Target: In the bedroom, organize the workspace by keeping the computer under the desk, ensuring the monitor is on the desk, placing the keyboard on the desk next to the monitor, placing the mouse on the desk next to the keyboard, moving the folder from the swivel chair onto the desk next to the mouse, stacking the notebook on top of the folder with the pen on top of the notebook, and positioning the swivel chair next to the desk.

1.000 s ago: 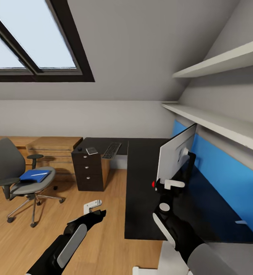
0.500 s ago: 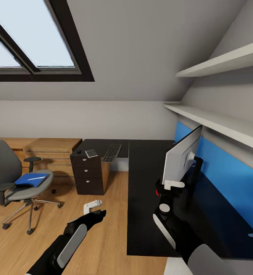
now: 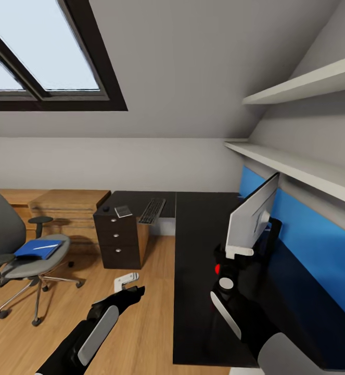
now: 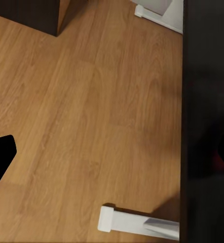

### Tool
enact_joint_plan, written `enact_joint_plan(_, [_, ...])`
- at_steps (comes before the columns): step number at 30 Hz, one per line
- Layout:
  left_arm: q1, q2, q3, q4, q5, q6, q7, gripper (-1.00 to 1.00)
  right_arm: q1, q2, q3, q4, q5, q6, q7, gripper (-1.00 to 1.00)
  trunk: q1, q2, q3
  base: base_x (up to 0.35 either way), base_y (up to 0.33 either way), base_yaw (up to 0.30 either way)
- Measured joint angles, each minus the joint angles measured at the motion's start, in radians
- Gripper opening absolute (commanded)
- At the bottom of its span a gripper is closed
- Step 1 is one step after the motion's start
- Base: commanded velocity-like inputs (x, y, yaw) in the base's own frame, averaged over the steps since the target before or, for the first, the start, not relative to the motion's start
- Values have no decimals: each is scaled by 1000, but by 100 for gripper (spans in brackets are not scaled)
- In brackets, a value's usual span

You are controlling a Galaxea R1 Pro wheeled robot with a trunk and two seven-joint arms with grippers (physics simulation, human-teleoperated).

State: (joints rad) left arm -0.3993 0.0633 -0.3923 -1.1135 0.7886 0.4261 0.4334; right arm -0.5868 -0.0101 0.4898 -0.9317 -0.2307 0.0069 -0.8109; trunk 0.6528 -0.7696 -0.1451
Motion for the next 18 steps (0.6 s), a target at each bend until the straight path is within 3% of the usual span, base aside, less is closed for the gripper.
enact_joint_plan(18, [0,-1,0,0,1,0,0,100,1,-11,0,3,2,-30,0,100,0,0,0,7,0,0])
